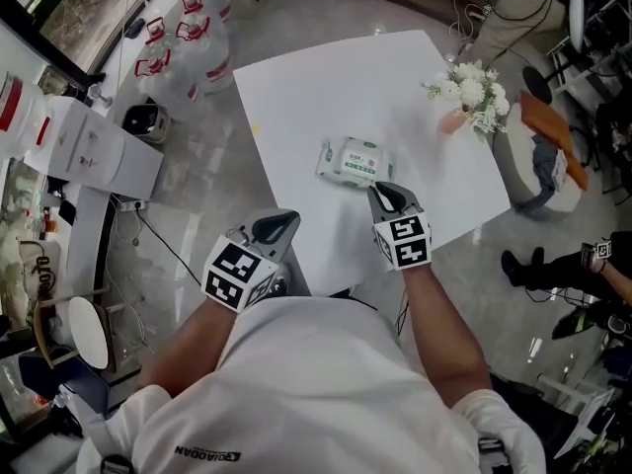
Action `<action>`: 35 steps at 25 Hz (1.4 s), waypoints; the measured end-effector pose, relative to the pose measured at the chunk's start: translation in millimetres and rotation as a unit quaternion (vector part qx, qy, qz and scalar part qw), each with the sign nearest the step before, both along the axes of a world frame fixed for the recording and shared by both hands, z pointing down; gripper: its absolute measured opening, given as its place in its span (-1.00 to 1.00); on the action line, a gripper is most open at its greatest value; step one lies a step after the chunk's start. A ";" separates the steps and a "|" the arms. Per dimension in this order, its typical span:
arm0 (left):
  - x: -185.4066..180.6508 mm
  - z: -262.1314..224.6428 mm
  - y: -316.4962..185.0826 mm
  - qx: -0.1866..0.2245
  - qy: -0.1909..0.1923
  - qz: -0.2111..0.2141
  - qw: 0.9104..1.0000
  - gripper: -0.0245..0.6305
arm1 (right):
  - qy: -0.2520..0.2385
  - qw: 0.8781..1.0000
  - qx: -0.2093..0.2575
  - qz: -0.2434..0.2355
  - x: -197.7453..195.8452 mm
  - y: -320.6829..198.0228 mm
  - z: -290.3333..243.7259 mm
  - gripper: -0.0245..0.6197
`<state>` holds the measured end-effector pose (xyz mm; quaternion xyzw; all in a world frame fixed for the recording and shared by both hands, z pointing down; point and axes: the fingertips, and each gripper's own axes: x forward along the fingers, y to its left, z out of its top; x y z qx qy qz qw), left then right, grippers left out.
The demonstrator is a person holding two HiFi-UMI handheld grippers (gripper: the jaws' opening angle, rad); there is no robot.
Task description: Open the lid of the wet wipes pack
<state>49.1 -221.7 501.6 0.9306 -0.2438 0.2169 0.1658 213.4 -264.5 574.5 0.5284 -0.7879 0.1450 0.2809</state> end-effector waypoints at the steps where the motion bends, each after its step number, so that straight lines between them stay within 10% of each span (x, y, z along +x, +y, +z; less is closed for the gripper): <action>1: -2.4 0.6 -0.7 -0.001 0.000 -0.005 1.000 -0.91 | 0.009 1.000 -0.002 -0.006 0.1 -7.2 4.1 -0.75; 17: -33.8 5.4 -2.1 -0.007 -0.011 -0.068 0.998 -0.91 | 0.192 0.969 -0.065 -0.141 -5.7 -45.7 82.5 -0.73; 35: -36.4 10.3 -2.8 -0.014 -0.012 -0.076 0.997 -0.91 | 0.184 0.966 -0.119 -0.138 -3.2 -60.2 99.7 -0.48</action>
